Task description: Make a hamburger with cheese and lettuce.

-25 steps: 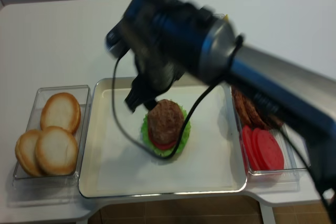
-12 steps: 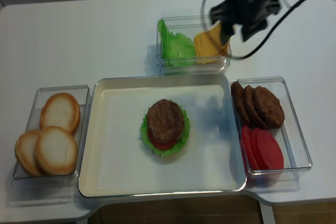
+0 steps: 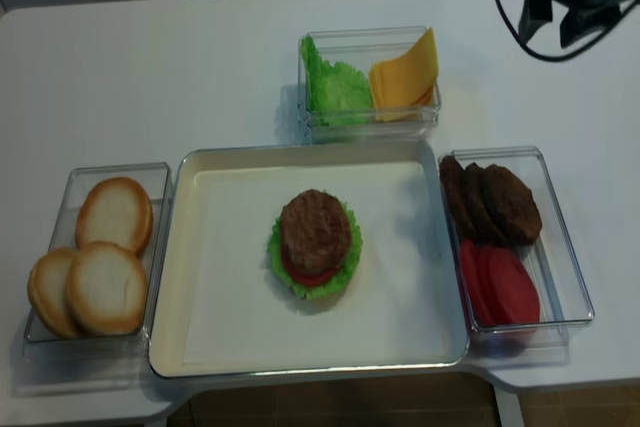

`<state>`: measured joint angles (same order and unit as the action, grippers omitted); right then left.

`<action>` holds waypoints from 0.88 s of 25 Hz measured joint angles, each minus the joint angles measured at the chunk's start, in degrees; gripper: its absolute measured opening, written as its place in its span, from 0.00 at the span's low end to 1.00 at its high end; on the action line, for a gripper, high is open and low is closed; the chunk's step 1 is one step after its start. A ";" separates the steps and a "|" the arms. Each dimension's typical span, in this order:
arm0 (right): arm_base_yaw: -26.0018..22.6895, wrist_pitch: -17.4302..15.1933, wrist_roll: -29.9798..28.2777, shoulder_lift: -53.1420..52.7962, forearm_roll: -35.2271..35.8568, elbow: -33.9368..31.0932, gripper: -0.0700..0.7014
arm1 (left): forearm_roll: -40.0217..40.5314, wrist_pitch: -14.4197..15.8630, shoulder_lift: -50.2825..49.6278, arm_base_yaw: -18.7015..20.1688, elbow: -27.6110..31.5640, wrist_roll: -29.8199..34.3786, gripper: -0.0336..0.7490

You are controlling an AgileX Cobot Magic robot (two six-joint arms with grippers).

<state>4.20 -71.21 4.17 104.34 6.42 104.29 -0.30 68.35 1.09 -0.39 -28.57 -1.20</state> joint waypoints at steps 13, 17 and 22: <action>0.00 -0.53 0.00 -30.50 -1.76 -22.92 0.62 | 0.00 0.00 0.00 0.00 0.00 0.00 0.58; 0.00 -0.84 0.00 -41.06 -1.85 -29.54 0.62 | 0.00 0.00 0.00 0.00 0.00 0.00 0.58; 0.00 -1.08 -0.08 -54.11 -2.07 -36.52 0.62 | 0.00 0.00 0.00 0.00 0.00 0.00 0.58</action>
<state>4.20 -72.30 4.09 50.23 4.36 67.77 -0.30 68.35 1.09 -0.39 -28.57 -1.20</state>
